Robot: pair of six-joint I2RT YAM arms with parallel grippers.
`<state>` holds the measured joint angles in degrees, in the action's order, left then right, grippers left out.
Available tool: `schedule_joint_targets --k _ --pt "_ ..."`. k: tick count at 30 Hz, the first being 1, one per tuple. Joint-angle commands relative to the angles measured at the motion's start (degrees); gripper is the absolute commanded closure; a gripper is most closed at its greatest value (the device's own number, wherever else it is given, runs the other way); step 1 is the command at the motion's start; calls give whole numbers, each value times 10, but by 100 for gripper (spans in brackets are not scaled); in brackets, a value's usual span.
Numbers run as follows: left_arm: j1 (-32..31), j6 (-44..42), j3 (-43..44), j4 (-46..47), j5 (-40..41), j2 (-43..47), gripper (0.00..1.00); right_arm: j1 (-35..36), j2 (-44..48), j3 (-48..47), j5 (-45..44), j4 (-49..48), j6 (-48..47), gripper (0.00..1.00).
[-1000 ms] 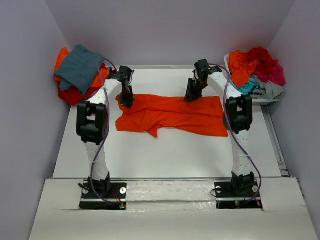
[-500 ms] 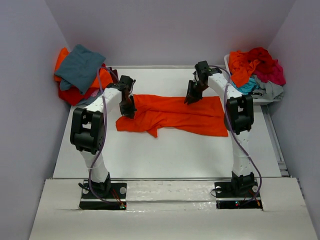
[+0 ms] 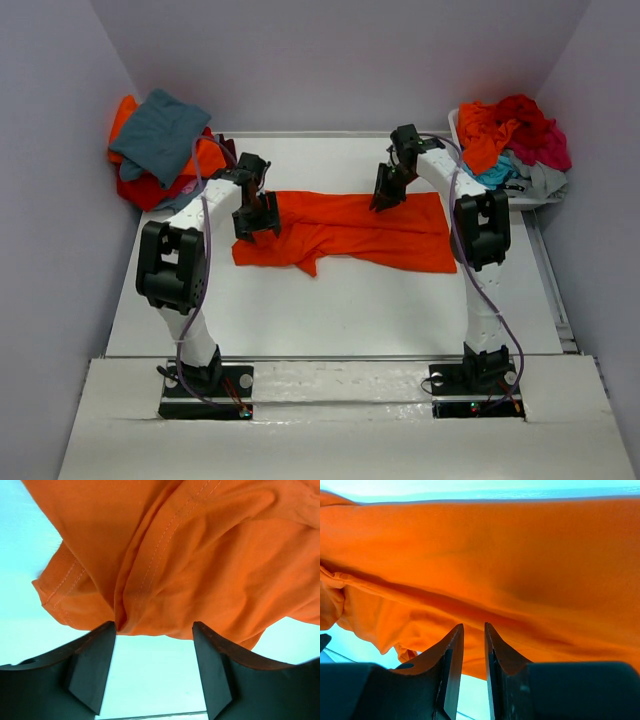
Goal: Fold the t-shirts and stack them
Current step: Fold the flattened tshirt in 1/3 of the way
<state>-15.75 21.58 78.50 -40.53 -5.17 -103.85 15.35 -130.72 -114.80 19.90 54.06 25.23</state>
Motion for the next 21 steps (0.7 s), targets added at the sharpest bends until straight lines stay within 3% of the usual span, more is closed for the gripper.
schedule_joint_targets --k 1,9,15,21 --pt "-2 -2 36 -17 20 37 25 -1 35 2 -6 -19 -10 71" --pt "-2 -13 138 -16 24 -45 25 -1 37 -2 -19 -10 -18 71" --pt "-2 -24 278 -36 6 -151 26 -1 45 -2 -30 0 -25 71" --pt "4 -27 316 -42 -13 -214 28 -1 49 -1 -40 6 -28 71"
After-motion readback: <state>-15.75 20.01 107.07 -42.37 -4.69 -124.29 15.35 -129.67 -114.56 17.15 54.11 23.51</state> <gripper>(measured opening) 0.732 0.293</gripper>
